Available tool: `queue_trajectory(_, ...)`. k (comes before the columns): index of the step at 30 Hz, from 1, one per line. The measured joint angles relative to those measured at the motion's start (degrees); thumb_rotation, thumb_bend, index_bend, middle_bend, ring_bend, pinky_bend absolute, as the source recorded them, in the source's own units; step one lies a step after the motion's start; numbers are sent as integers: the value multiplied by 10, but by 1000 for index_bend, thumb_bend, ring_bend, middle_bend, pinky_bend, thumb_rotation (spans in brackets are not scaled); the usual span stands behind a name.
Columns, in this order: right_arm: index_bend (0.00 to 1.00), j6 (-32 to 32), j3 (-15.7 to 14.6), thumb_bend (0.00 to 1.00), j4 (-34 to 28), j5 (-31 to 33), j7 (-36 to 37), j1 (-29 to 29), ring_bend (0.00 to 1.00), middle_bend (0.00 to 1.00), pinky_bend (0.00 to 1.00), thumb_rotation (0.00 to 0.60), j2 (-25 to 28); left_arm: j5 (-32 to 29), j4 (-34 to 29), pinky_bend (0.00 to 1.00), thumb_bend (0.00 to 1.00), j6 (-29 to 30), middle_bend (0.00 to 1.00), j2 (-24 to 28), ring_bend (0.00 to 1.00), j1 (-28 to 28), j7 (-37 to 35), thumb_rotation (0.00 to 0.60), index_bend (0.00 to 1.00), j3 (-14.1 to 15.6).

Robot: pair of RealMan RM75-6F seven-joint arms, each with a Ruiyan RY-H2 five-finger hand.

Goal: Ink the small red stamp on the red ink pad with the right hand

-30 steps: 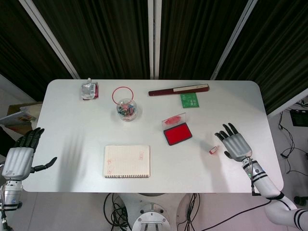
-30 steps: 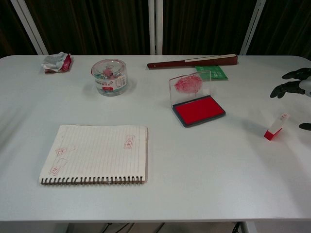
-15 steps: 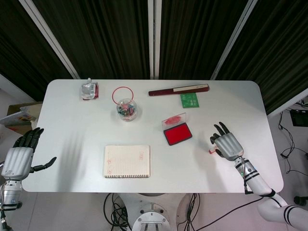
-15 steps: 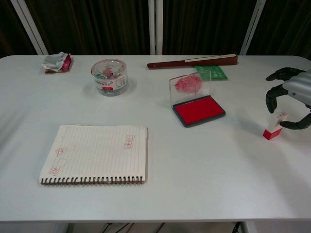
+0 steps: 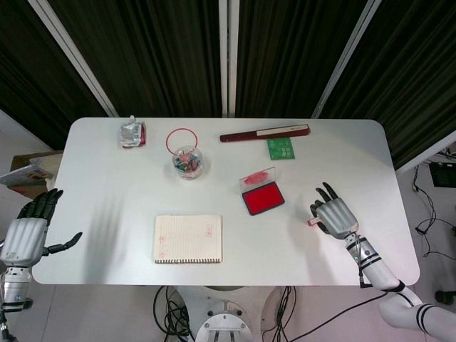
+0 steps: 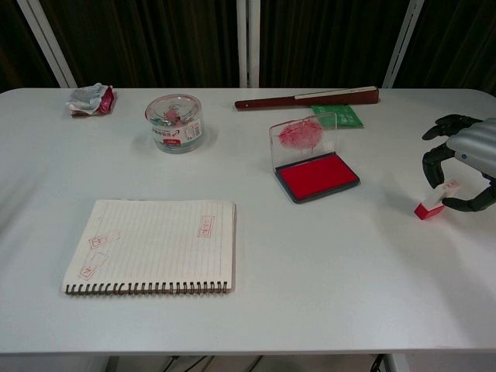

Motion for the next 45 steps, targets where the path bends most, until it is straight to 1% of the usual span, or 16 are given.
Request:
queue_trajectory(10,598,7,-2,227,16,3,-1,-1,147,513,0,600,-11,-1,-2,206,160,-4,61,1,82,-2,2,284,0,0)
queue_trajectory(20,628,12,-1,256,17,6,15,1,165,537,0,600,-11,-5,-3,206,160,-9,61,4,82,-1,0,286,0,2)
queue_trajectory(25,630,15,6,256,1,9,32,4,166,540,0,600,-1,-5,-1,206,160,-8,61,4,82,0,-3,290,0,2)
queue_trajectory(31,641,0,26,256,-47,24,53,21,174,551,0,600,20,-4,1,206,160,-9,61,2,82,-1,-7,286,0,3)
queue_trajectory(34,644,-30,41,256,-79,41,64,39,174,553,0,600,34,-4,2,206,160,-12,61,2,82,-2,-8,288,0,3)
queue_trajectory(38,646,-105,65,256,-120,85,59,75,174,553,0,600,58,-4,5,206,161,-13,61,1,82,-3,-11,285,0,3)
queue_trajectory(41,646,-168,83,257,-140,137,35,109,174,554,0,600,71,-6,9,206,161,-14,61,-1,82,-3,-17,287,0,2)
queue_trajectory(45,646,-229,101,261,-148,217,-19,157,173,554,0,600,74,-10,18,206,160,-18,61,-3,82,-4,-25,284,0,2)
